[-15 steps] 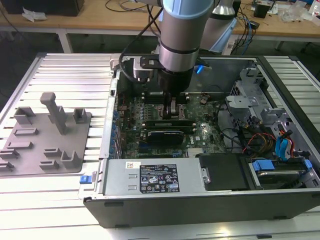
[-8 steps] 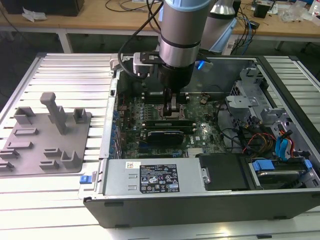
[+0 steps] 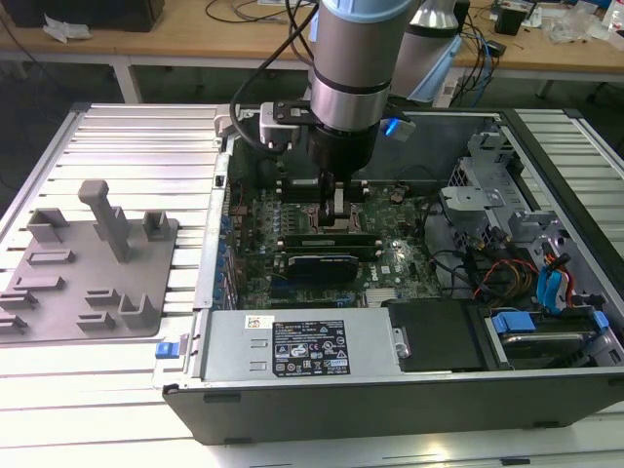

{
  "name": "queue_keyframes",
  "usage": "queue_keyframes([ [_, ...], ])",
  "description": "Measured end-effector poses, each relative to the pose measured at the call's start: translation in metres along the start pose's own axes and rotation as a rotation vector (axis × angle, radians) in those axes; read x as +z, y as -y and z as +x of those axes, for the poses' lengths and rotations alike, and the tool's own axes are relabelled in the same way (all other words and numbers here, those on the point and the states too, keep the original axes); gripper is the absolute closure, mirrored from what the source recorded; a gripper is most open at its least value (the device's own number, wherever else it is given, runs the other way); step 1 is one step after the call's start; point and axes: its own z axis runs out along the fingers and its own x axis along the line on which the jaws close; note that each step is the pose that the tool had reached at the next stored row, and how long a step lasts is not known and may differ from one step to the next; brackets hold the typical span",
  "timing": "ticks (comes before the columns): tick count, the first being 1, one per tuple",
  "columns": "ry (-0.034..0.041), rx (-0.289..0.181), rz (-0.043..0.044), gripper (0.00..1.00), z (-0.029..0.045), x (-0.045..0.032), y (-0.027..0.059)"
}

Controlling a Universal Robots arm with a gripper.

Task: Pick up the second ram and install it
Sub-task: 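Insert the second ram into the second slot, then press down the second ram until it locks into place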

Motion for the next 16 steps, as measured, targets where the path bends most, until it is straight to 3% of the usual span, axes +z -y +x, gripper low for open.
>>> queue_keyframes([
  [11, 0.0001, 0.000, 0.0000, 0.92, 0.0000, 0.0000, 0.0001],
  [16, 0.0001, 0.000, -0.0001, 0.92, -0.0002, -0.0006, 0.0196],
])
